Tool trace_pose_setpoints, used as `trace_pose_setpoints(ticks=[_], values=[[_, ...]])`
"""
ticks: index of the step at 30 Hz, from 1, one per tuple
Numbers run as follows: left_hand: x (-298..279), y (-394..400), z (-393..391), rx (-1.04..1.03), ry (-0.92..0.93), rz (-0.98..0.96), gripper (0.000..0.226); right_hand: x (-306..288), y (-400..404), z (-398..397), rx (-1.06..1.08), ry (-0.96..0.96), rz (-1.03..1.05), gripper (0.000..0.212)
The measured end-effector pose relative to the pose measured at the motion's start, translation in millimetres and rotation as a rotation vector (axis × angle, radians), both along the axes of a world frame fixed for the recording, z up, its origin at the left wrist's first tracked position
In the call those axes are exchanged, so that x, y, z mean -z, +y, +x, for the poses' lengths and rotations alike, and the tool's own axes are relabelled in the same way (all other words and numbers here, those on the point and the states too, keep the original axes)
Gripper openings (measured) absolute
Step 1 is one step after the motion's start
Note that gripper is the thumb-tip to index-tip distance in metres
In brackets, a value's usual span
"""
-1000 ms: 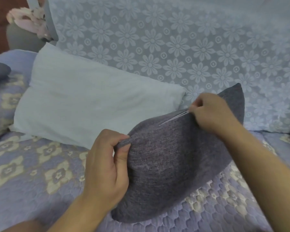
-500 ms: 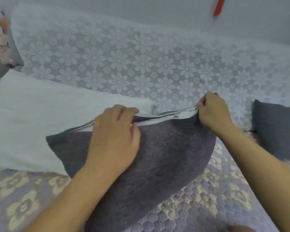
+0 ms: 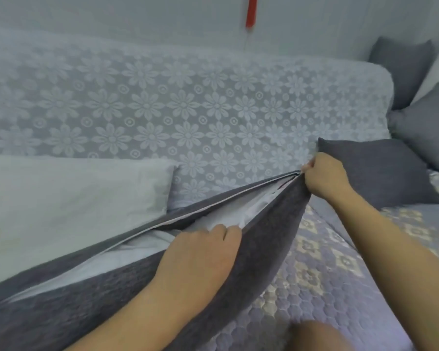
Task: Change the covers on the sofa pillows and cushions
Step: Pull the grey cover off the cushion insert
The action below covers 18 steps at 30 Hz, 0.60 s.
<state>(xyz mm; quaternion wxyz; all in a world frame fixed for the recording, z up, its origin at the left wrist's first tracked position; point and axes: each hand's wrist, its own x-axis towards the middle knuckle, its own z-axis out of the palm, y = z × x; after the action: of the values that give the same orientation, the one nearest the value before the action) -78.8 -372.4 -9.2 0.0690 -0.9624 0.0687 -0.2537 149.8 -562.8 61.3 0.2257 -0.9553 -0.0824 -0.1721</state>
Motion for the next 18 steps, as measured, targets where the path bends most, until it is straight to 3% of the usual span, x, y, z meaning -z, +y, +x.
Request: trace_pose_setpoints(ticks=[3,5,7,9,11,15,18], values=[[-4.3,1.0,-2.3,0.013,0.000,-0.006,0.039,5.4,6.4,1.7,-0.047,-0.020,0.085,0.024],[-5.4,8.7,-6.0,0.054,-0.052,-0.021,0.030,6.6,16.5,-11.4,-0.160,0.127,0.219,0.048],[-7.4,19.0,-8.3,0.091,-0.087,-0.030,0.030,9.8,23.4,-21.7,-0.288,0.336,0.183,0.070],[-19.7,30.3,-11.4,0.090,-0.111,-0.018,0.032,2.0,28.2,-30.8,-0.365,0.389,0.126,0.064],[-49.6,47.5,-14.4,0.093,-0.176,-0.006,0.030,-18.0,30.0,-35.2,-0.420,0.342,0.216,0.048],[-115.9,89.3,-23.7,0.075,-0.372,0.090,0.035,-53.7,45.1,-55.1,-0.459,0.318,0.491,0.051],[-107.5,121.7,-26.5,0.040,-0.322,0.222,0.035,-41.0,73.8,-80.1,-0.440,0.253,0.576,0.049]])
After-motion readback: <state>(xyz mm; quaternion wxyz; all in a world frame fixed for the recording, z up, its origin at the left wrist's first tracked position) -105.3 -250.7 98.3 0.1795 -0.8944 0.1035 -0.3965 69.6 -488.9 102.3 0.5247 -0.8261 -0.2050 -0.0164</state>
